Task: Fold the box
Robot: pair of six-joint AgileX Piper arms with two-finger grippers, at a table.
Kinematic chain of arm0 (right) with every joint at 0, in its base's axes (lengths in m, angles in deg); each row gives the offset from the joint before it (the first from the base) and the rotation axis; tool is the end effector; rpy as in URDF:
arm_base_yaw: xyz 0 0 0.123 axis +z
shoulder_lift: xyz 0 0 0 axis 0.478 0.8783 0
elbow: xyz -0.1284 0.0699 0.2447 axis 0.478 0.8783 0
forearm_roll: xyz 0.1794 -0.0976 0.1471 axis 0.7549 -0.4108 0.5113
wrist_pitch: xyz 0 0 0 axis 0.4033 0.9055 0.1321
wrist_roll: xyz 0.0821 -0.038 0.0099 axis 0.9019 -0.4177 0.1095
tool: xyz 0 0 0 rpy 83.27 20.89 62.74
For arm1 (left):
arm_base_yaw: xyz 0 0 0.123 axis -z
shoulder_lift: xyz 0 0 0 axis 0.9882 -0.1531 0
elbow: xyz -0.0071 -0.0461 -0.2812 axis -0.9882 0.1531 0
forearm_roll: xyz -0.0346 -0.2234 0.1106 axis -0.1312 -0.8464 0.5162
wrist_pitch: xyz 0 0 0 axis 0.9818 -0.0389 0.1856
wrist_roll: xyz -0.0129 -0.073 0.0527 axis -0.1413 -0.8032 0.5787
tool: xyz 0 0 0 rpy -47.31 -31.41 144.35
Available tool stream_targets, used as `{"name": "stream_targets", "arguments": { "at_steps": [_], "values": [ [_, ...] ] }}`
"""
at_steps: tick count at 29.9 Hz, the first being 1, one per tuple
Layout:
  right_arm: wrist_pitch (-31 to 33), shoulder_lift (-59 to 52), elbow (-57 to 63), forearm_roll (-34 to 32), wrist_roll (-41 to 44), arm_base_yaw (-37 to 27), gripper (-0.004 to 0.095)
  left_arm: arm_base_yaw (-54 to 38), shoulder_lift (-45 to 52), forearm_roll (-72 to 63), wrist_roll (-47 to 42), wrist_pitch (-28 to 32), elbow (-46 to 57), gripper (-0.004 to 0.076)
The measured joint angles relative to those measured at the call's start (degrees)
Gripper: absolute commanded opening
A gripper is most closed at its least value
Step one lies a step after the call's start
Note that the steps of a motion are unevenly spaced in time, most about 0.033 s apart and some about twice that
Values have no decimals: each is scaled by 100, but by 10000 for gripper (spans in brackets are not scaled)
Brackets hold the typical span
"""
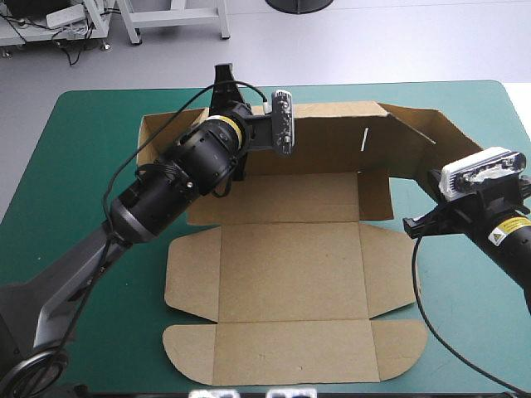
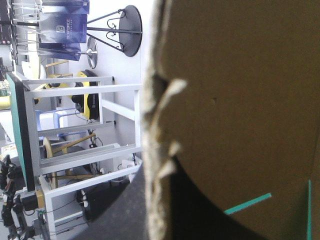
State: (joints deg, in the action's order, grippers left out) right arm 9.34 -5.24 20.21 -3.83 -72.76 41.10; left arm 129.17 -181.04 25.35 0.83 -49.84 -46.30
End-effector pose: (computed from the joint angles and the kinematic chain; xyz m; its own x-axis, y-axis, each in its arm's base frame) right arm 0.1491 0.0378 0.4143 -0.2687 -0.1892 -0.9445 -0.2986 0.9486 -0.1050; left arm 0.2714 -0.2335 0.4425 0.1534 0.9777 -0.1435 0.4964 0.0493 0.8667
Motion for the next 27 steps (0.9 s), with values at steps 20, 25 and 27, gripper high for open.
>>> {"name": "stream_targets", "arguments": {
  "at_steps": [20,25,27],
  "values": [
    [-215,614,-698,-58,190,0,-18,35,1297,3729,-3795,2551,3769,-10],
    [265,1082,-1506,-339,192,0,-18,39,1212,5028,-5350,2884,3957,-9],
    [491,1233,-1726,-543,218,0,-18,39,1123,5142,-5565,2790,3957,-3]
  ]
}}
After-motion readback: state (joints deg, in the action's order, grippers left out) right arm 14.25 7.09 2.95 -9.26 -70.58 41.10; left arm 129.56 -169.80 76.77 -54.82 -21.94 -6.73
